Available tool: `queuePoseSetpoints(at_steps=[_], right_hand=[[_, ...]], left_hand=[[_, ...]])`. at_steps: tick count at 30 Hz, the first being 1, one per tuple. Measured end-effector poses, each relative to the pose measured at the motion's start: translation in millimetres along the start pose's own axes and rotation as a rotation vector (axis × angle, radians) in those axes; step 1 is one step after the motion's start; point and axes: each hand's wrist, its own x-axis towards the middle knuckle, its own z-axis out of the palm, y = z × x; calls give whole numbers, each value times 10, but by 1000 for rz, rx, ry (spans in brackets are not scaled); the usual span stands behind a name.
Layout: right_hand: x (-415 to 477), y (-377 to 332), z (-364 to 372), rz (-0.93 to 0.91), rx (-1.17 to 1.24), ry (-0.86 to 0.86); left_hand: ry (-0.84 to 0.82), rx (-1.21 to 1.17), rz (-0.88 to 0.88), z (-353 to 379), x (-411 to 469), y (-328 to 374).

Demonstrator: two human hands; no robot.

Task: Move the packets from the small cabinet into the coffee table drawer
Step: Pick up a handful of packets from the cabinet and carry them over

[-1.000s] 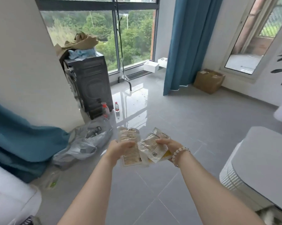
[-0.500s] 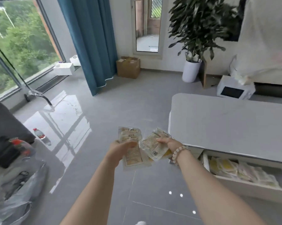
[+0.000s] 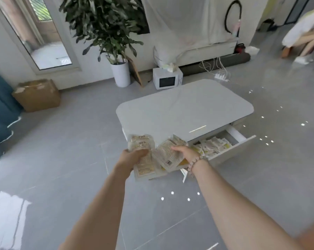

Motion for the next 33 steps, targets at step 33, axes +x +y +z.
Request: queuePoseSetpoints(at_steps=[33], right_hand=[[680, 339, -3251, 138, 554, 300]], left_hand=[[-306, 252, -105, 3651, 772, 403]])
